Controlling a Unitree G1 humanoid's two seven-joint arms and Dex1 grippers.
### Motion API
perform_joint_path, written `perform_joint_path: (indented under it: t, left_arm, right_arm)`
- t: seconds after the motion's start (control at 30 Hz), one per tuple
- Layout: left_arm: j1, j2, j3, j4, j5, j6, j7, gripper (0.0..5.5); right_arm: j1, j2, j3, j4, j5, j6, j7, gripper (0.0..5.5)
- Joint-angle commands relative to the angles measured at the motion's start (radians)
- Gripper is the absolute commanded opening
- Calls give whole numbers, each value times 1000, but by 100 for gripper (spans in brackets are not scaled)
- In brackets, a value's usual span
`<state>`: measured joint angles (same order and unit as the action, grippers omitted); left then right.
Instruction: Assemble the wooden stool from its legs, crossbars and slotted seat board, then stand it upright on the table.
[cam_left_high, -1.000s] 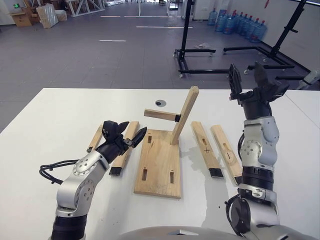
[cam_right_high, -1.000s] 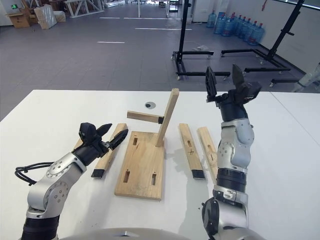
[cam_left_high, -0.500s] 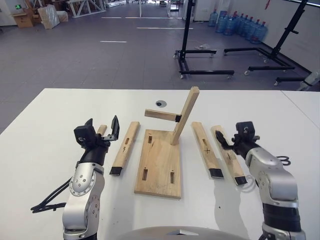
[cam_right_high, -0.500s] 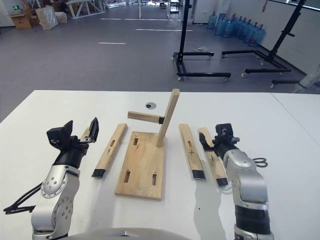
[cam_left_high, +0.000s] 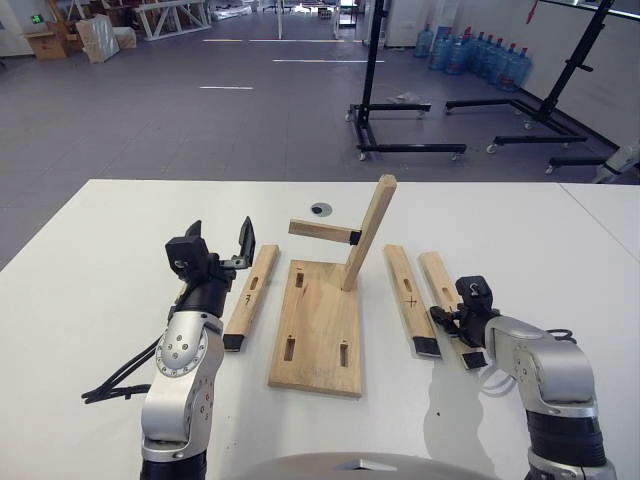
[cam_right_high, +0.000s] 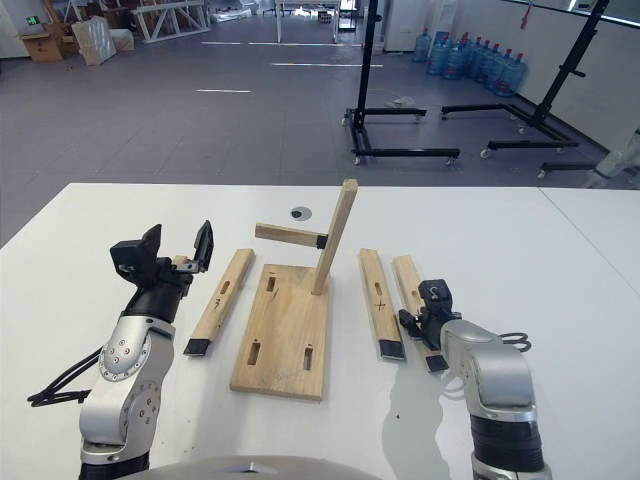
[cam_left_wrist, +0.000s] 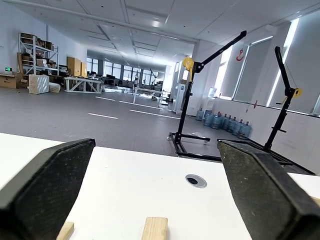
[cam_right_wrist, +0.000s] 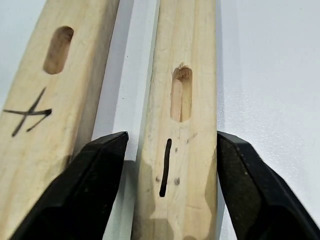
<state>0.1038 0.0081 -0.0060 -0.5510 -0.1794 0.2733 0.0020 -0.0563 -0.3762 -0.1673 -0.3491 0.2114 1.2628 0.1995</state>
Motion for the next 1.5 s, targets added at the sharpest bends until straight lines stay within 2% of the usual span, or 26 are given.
perform_joint_path:
  t: [0.03,0.1,0.23,0.3,0.4,0.5,0.6,0.7,0.77,0.93,1.03,1.27,1.5]
  left_arm:
    - [-17,0,2,23,10,-15,-2,449]
    - [-19,-2,11,28,-10,-24,-12,449]
    - [-30,-1,32,44,-42,-38,-34,449]
    - [-43,-10,52,58,-72,-52,-43,449]
    - [-92,0,90,74,-154,-71,-93,449]
    - [-143,39,127,67,-323,-48,-216,449]
    - [-145,122,152,31,-571,32,-415,449]
    - [-116,222,156,1,-761,127,-579,449]
    - [-112,254,150,6,-818,165,-621,449]
    - [-79,266,109,20,-886,215,-674,449]
    - [-28,291,69,22,-849,217,-732,449]
    - [-30,290,52,96,-787,185,-762,449]
    - [-3,265,65,105,-781,107,-847,341]
  right_arm:
    - [22,22,-4,60,-1,63,-14,219]
    - [15,35,-13,70,-2,64,-22,201]
    - [-8,66,-53,87,-16,-23,-54,201]
    - [-62,84,-88,116,-21,-168,-75,201]
    - [-303,102,-187,244,42,-512,-55,201]
    - [-553,66,-314,345,233,-606,59,201]
    - [-647,29,-346,275,551,-491,307,201]
    - [-600,15,-265,92,775,-416,504,201]
    - [-546,11,-160,0,817,-395,590,201]
    - [-369,15,160,105,626,-536,804,201]
    - [-308,20,290,146,514,-641,882,201]
    - [-326,6,369,221,429,-736,985,201]
    - [-355,-5,366,307,389,-774,1024,201]
